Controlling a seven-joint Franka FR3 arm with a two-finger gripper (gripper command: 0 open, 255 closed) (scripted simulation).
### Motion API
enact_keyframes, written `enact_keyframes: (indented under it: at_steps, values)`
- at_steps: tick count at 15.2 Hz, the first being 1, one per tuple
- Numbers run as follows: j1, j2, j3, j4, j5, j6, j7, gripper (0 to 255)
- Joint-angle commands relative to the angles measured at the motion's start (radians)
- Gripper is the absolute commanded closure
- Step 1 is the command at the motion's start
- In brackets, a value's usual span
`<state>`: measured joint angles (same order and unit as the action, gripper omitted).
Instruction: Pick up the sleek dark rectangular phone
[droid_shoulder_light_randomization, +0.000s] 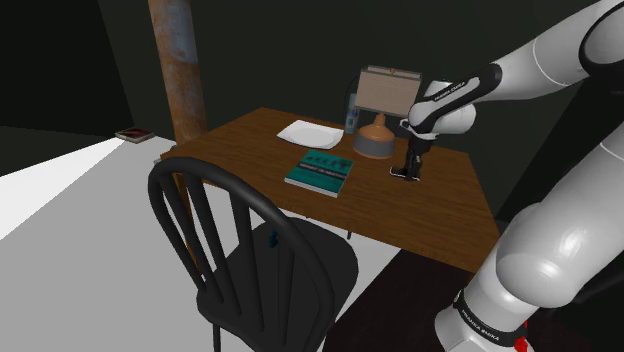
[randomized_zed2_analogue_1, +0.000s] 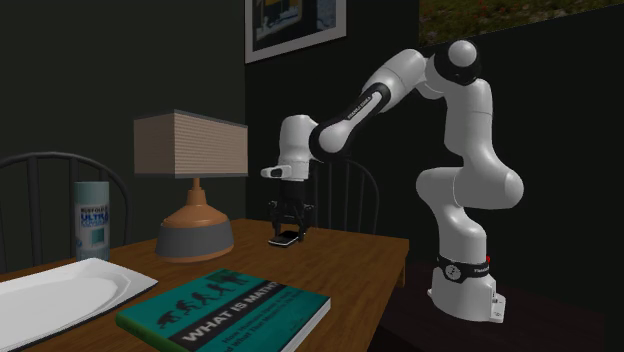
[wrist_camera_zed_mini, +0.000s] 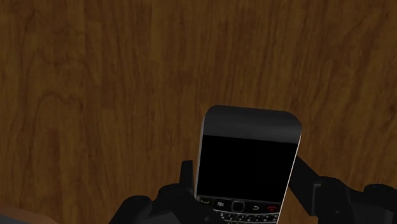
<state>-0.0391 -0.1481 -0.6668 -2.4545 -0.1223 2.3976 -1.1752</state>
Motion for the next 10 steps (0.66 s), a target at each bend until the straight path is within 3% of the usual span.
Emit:
enact_keyframes:
  at_steps: [1,10]
  values:
    - [-0.005,-0.026,0.006,0.009,-0.018,-0.031,0.013,255]
    - [-0.016,-0.094,0.031,0.056,-0.054,-0.139,0.043,255]
